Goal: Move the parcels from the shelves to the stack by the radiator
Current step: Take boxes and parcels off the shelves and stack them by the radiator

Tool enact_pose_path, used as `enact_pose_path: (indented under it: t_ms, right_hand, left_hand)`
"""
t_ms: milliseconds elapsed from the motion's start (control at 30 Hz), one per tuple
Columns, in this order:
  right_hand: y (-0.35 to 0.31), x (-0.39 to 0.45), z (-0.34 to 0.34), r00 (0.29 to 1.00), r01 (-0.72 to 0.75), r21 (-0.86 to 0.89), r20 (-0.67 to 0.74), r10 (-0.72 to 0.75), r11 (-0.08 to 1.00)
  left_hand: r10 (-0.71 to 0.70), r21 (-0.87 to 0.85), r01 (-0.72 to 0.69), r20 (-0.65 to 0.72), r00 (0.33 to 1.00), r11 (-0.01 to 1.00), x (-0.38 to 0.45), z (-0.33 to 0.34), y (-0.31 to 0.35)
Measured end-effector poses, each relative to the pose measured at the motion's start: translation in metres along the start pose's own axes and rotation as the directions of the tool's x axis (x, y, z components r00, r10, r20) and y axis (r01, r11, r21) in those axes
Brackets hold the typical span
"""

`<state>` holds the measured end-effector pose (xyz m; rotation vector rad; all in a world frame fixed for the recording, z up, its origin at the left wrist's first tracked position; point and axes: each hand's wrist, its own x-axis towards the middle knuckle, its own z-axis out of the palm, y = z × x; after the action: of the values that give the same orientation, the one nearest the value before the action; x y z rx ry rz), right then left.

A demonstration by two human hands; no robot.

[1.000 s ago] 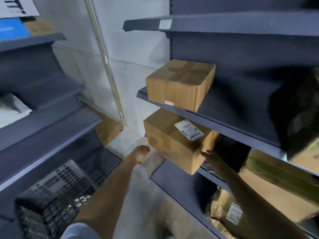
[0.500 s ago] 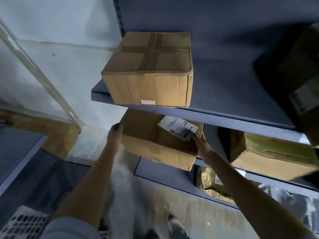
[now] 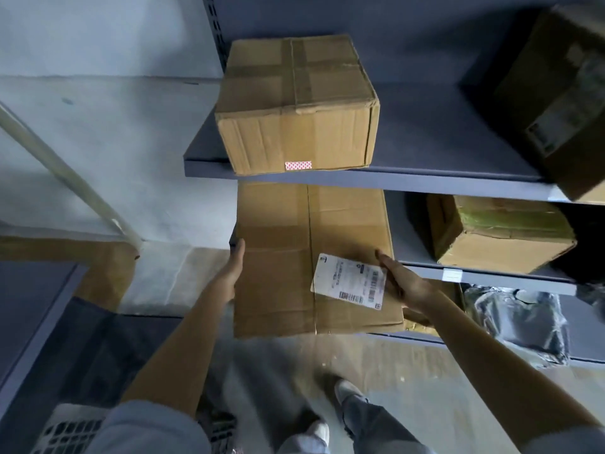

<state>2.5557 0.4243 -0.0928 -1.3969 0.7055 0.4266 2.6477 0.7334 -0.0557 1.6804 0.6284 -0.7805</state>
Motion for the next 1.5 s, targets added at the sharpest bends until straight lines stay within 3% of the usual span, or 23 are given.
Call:
enact_pose_path:
  t_ms: [133, 267, 400, 533, 667, 767, 967, 1167, 1400, 1500]
  right_hand:
    - [-0.012, 0.002, 0.010, 0.994, 0.100, -0.014, -0.051, -0.100, 0.995]
    - [0.002, -0.005, 0.022, 0.973, 0.208, -0.053, -0.091, -0.212, 0.977]
    - [0.025, -0.027, 0.023, 0.965, 0.226, -0.141, -0.100, -0.241, 0.964]
    - [0.072, -0.051, -0.005, 0.976, 0.177, -0.104, -0.110, -0.188, 0.979]
    - [0.129, -0.088, -0.034, 0.984, 0.087, -0.055, -0.150, -0.094, 0.995]
    - [0.166, -0.120, -0.062, 0.971, 0.112, -0.002, -0.212, -0.110, 0.994]
    - [0.247, -0.217, -0.153, 0.907, 0.175, 0.177, -0.411, -0.089, 0.969]
    - [0.341, -0.387, -0.265, 0.712, 0.288, 0.278, -0.702, -0.011, 0.916]
    - [0.400, -0.584, -0.394, 0.322, 0.444, 0.201, -0.945, 0.054, 0.873]
    - [0.416, -0.618, -0.448, 0.223, 0.513, 0.125, -0.975, 0.009, 0.849]
  left_hand:
    - [0.009, -0.003, -0.009, 0.066, 0.998, 1.000, 0.031, -0.011, -0.020]
    - [0.103, 0.017, -0.105, 0.093, 0.990, 0.994, 0.045, -0.009, -0.033]
    - [-0.047, -0.028, 0.058, 0.294, 0.955, 0.998, 0.042, -0.018, -0.051]
    - [-0.131, 0.097, 0.102, 0.369, 0.920, 0.990, 0.026, -0.004, -0.077]
    - [-0.170, 0.152, 0.115, 0.422, 0.890, 0.982, 0.014, 0.029, -0.116]
    - [-0.202, 0.196, 0.122, 0.465, 0.862, 0.973, 0.001, 0.066, -0.142]
    - [-0.242, 0.419, -0.014, 0.552, 0.798, 0.908, -0.046, 0.196, -0.167]
    - [-0.329, 0.590, -0.231, 0.686, 0.649, 0.774, -0.153, 0.406, -0.209]
    - [-0.290, 0.477, -0.512, 0.867, 0.404, 0.714, -0.332, 0.643, -0.275]
    - [-0.249, 0.431, -0.588, 0.896, 0.367, 0.685, -0.374, 0.729, -0.279]
